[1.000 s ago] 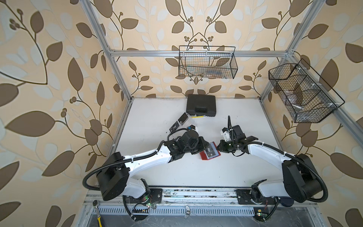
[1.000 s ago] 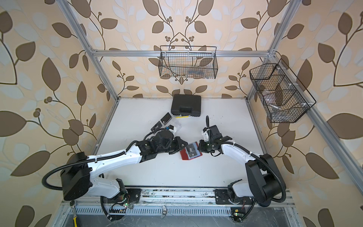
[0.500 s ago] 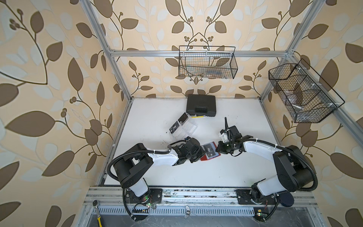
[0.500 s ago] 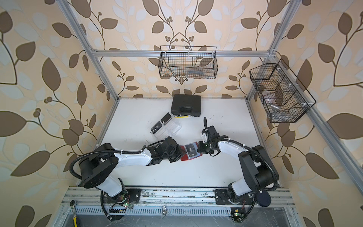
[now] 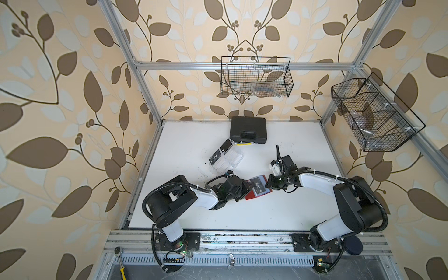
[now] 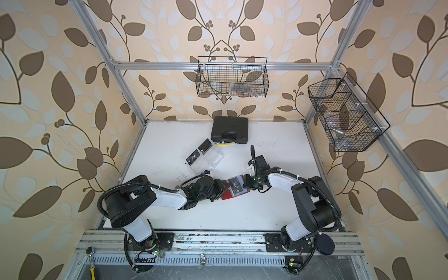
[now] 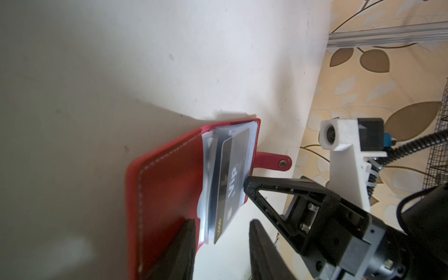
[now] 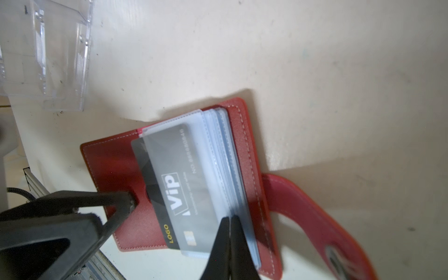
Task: Take the credit cards out of the card holder
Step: Take out the credit card from the card slot.
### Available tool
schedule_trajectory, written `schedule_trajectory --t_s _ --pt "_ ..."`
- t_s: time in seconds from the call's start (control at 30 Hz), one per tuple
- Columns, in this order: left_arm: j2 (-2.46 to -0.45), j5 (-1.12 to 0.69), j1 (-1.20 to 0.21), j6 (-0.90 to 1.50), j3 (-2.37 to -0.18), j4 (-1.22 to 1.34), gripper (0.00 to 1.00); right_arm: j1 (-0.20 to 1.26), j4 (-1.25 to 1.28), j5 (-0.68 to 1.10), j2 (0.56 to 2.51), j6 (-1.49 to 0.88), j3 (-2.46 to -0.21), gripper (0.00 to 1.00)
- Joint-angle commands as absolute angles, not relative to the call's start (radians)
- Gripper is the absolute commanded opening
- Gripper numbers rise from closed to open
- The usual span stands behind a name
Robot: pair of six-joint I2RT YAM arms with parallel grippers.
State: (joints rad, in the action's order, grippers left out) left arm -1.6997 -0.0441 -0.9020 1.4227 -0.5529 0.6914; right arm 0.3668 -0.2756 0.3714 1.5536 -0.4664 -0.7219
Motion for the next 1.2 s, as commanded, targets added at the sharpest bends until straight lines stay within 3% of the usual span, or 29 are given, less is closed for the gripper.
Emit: schedule_trajectory --t_s 0.0,0.23,0.57,0.77,1.17 --pt "-1.735 -0.014 -0.897 1.448 -0.523 0.895 0.38 0.375 -0.268 0.382 1.574 -0.456 -0.722 0.04" --pt "-1.772 -0.025 -0.899 1.442 -0.527 0.940 0.36 0.383 -0.264 0.386 1.579 -0.459 -0.721 0.03" --pt "-1.807 -0.035 -0.899 1.433 -0.532 0.963 0.23 0.398 -0.253 0.396 1.591 -0.465 -0.706 0.01" --pt "-1.834 -0.051 -0.899 1.434 -0.533 0.975 0.21 0.402 -0.249 0.399 1.600 -0.467 -0.705 0.00" --pt "-1.785 -0.044 -0.902 1.437 -0.478 0.919 0.34 0.402 -0.245 0.401 1.601 -0.464 -0.694 0.00"
